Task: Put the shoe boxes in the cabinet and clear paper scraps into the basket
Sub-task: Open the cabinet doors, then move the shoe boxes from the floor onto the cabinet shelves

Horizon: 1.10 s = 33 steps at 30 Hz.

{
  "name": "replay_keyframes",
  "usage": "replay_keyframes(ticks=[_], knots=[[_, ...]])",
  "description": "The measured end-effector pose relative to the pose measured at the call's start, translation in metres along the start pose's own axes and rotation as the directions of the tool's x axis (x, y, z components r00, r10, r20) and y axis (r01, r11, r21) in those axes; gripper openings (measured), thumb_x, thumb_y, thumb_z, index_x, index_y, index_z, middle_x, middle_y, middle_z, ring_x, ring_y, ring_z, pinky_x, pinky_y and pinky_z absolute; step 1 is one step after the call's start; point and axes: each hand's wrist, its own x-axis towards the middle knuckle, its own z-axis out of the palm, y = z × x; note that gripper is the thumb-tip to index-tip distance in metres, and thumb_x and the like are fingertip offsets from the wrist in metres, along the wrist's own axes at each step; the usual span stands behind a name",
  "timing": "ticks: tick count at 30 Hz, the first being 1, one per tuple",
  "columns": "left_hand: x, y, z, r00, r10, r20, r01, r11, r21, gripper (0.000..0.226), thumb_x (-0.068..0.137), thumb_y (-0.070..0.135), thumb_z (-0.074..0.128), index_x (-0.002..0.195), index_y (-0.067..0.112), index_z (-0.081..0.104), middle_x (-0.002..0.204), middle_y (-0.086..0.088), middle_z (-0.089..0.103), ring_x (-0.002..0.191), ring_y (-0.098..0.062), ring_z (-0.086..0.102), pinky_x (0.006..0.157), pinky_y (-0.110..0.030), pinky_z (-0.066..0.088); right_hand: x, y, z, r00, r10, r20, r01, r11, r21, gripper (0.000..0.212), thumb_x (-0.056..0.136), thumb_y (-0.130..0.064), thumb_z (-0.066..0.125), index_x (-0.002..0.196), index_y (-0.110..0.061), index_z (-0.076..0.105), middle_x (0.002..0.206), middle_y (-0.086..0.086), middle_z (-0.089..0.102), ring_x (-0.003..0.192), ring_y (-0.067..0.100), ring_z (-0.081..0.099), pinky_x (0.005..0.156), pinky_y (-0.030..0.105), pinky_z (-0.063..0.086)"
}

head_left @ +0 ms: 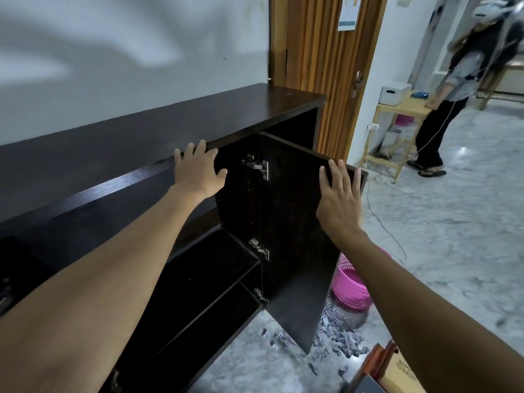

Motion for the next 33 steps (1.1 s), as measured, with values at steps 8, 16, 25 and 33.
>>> replay_keyframes(ticks=[8, 16, 25, 33], knots=[[-0.105, 0.078, 0.054, 0.846, 0.304, 0.437, 0.064, 0.756, -0.651, 0.044, 0.092, 0.046, 0.056, 0.133, 0.03, 0.055, 0.127, 0.011, 0.061, 0.104, -0.006, 0.062, 0.079, -0.019, 0.047, -0.153, 0.018, -0.006, 0.953, 0.234, 0.194, -0.3, 0.817, 0.491, 0.037, 0.095, -0.011, 0.051, 0.131, -0.015, 0.059, 0.137, 0.004, 0.056, 0.122, 0.025, 0.055, 0.095, 0.045, 0.05], [-0.235, 0.185, 0.147, 0.642, 0.5, 0.582, 0.15, 0.662, -0.734, 0.034, 0.095, 0.028, 0.061, 0.124, 0.011, 0.064, 0.112, -0.004, 0.064, 0.103, -0.013, 0.059, 0.075, -0.019, 0.04, -0.32, 0.079, 0.024, 0.781, 0.474, 0.405, -0.624, 0.617, 0.48, 0.025, 0.092, -0.007, 0.057, 0.115, -0.009, 0.068, 0.116, 0.013, 0.067, 0.104, 0.026, 0.063, 0.091, 0.046, 0.052], [-0.392, 0.275, 0.415, 0.499, 0.421, 0.757, 0.354, 0.698, -0.622, 0.057, 0.091, 0.043, 0.061, 0.14, 0.019, 0.047, 0.11, -0.001, 0.065, 0.094, -0.019, 0.062, 0.079, -0.029, 0.047, -0.536, 0.152, 0.189, 0.334, 0.674, 0.659, -0.935, 0.325, 0.141, 0.042, 0.095, -0.028, 0.055, 0.136, -0.016, 0.053, 0.139, 0.013, 0.051, 0.12, 0.029, 0.054, 0.096, 0.034, 0.041], [-0.464, 0.29, 0.631, 0.531, 0.357, 0.769, 0.284, 0.78, -0.558, 0.081, 0.09, 0.056, 0.056, 0.154, 0.025, 0.017, 0.158, 0.002, 0.027, 0.141, -0.022, 0.034, 0.109, -0.035, 0.03, -0.673, 0.194, 0.341, 0.132, 0.836, 0.532, -0.964, 0.234, -0.129, 0.088, 0.085, -0.067, 0.052, 0.154, -0.022, 0.02, 0.159, 0.022, 0.017, 0.149, 0.035, 0.013, 0.119, 0.051, 0.02]])
